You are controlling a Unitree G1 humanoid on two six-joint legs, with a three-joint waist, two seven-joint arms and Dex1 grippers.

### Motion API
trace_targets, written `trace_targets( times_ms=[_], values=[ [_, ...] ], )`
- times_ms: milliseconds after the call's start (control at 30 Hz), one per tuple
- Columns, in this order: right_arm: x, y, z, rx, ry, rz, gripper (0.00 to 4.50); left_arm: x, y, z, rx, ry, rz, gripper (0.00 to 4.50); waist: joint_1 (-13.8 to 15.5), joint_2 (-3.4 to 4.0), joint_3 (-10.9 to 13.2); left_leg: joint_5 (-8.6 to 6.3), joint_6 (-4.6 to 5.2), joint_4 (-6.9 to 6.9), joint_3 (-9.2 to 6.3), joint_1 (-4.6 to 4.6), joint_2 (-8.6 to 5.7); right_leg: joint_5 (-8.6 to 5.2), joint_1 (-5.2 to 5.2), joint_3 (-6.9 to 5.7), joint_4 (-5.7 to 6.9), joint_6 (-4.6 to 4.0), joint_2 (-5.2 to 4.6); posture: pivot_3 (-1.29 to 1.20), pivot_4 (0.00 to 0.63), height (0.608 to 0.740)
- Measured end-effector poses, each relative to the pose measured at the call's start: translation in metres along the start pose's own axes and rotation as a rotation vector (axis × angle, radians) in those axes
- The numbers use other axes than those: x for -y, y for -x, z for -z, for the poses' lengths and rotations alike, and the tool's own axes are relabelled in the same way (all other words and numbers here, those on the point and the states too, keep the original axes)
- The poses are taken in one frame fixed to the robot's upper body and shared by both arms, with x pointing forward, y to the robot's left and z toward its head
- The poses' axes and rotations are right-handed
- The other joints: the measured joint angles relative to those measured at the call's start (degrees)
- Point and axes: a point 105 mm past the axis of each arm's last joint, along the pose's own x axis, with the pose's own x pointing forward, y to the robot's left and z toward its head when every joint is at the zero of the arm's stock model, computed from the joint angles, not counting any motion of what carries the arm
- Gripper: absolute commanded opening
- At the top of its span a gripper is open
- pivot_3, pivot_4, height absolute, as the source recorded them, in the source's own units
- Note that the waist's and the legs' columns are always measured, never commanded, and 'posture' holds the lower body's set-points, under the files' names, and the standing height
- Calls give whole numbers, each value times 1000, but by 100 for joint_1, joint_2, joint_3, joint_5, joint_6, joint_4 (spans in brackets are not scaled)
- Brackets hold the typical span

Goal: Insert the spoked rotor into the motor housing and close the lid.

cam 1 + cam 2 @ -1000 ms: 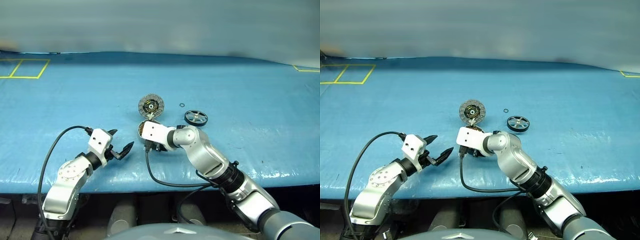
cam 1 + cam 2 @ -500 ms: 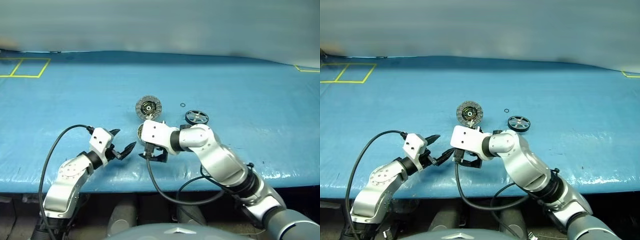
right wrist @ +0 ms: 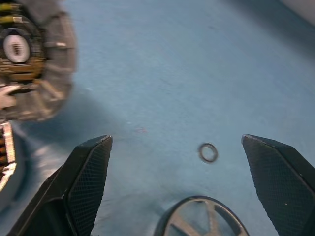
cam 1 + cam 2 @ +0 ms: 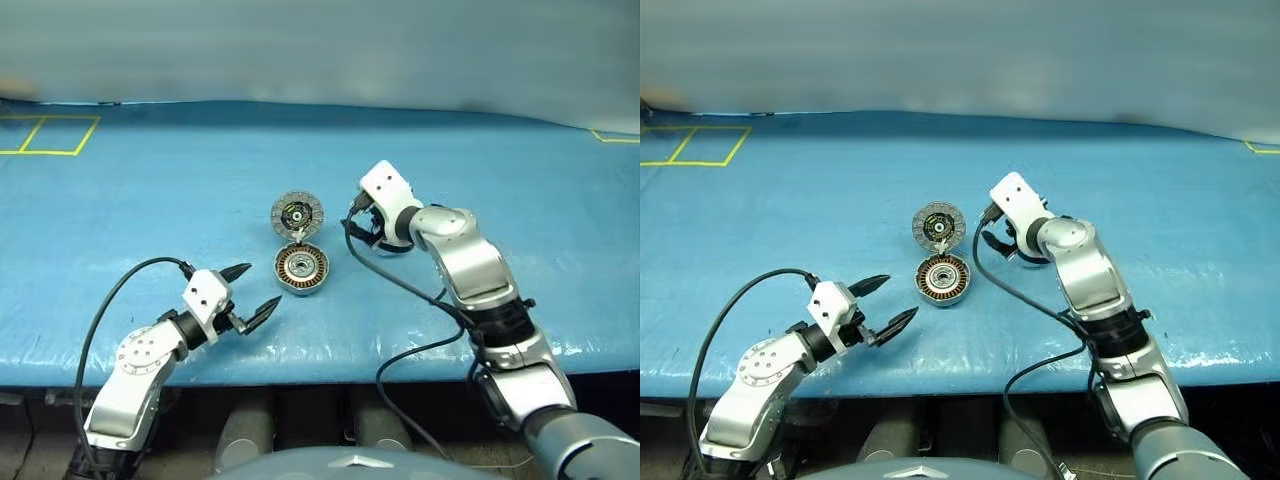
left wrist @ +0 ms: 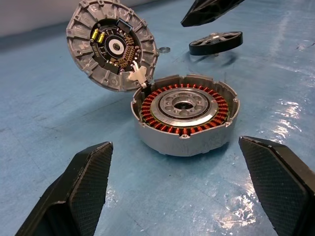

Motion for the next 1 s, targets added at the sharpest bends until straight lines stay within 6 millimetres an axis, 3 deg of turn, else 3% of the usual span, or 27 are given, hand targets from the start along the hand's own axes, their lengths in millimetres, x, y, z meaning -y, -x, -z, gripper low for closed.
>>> trace_targets(
  times_ms=[167, 467, 733, 967, 1000],
  values=[
    [23, -24, 1, -13, -201, 127, 4451, 4, 0, 6, 5, 30, 8, 4500, -27, 2, 1, 0, 1, -7, 9, 3, 2, 11, -3, 10, 3, 18, 13, 0, 150, 740],
    [13, -56, 15, -67, -293, 146, 4451, 14, -3, 6, 45, 40, 26, 4500, -63, 4, 2, 0, 4, -9, 16, 4, 5, 20, -2, 23, 2, 34, 14, 0, 150, 740],
    [16, -67, 39, -130, -344, 198, 4451, 15, -4, 6, 47, 45, 16, 4500, -86, 5, 3, 1, 5, -10, 20, 5, 5, 22, -4, 29, 2, 35, 16, 0, 150, 740],
    [15, -71, 39, -130, -397, 190, 4451, 15, -4, 6, 46, 46, 8, 4500, -110, 6, 3, 0, 5, -10, 25, 11, 13, 22, -3, 32, 3, 36, 22, 0, 150, 740],
    [13, -72, 39, -133, -400, 185, 4278, 15, -4, 6, 46, 46, 7, 4500, -113, 6, 2, 0, 5, -10, 26, 11, 14, 22, -3, 33, 3, 36, 23, 0, 150, 740]
  ],
)
